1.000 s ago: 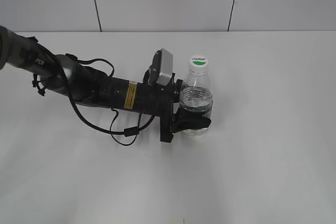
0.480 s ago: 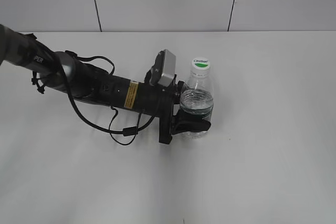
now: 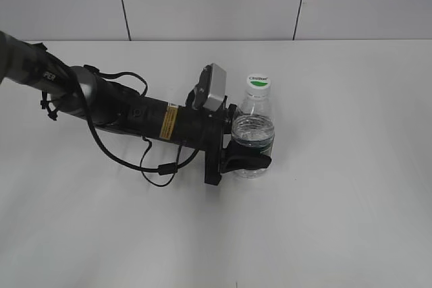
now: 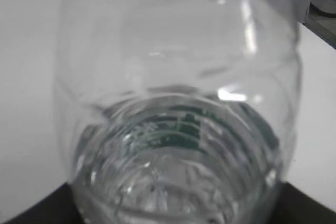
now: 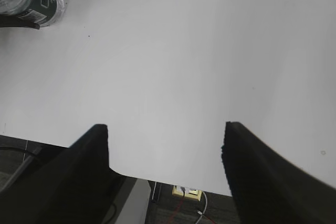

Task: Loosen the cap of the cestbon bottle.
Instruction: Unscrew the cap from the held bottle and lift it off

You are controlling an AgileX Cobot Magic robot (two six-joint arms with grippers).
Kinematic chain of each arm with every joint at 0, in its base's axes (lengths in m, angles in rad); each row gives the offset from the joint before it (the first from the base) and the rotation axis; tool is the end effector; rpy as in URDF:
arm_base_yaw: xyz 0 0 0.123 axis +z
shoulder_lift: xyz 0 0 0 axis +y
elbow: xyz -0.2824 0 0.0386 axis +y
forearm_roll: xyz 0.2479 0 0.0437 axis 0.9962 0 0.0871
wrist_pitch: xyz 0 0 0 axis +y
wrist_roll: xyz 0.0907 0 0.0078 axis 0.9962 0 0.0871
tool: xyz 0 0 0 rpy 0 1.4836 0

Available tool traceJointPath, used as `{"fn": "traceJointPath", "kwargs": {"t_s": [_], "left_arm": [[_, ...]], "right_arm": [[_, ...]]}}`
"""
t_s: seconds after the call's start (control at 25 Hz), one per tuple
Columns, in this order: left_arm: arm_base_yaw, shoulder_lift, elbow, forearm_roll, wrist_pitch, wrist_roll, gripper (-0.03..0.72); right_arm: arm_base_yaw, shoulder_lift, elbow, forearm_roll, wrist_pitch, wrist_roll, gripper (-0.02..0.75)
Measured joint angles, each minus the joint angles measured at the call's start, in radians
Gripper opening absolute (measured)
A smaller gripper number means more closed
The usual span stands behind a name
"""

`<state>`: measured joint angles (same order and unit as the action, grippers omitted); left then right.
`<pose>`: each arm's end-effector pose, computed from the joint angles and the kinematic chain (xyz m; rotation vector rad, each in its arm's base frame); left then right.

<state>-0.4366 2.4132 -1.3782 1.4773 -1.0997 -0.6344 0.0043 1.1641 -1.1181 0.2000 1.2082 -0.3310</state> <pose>0.3563 -0.2553 0.0621 1.5258 1.3751 -1.0693 0.2089 0.0178 0.3478 -0.4078 2.6756 0.1799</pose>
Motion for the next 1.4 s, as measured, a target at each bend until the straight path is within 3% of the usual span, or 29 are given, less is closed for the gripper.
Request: {"fn": "traceJointPath", "kwargs": {"t_s": [0.4, 0.8, 1.08, 1.4], "left_arm": [[-0.001, -0.001, 0.0, 0.001, 0.001, -0.002, 0.402], [-0.001, -0.001, 0.0, 0.001, 0.001, -0.004, 0.402], [-0.001, -0.001, 0.0, 0.001, 0.002, -0.004, 0.402], [-0.001, -0.001, 0.0, 0.0, 0.002, -0.004, 0.402]], "right_arm": [[0.249, 0.21, -0.195, -0.121, 0.01, 0.06, 0.517], [0.374, 0.424, -0.37, -0.091, 0.01, 0.115, 0.503], [0.449, 0.541, -0.484, -0.07, 0.01, 0.314, 0.503], [0.502, 0.63, -0.515, 0.019, 0.01, 0.357, 0.503]]}}
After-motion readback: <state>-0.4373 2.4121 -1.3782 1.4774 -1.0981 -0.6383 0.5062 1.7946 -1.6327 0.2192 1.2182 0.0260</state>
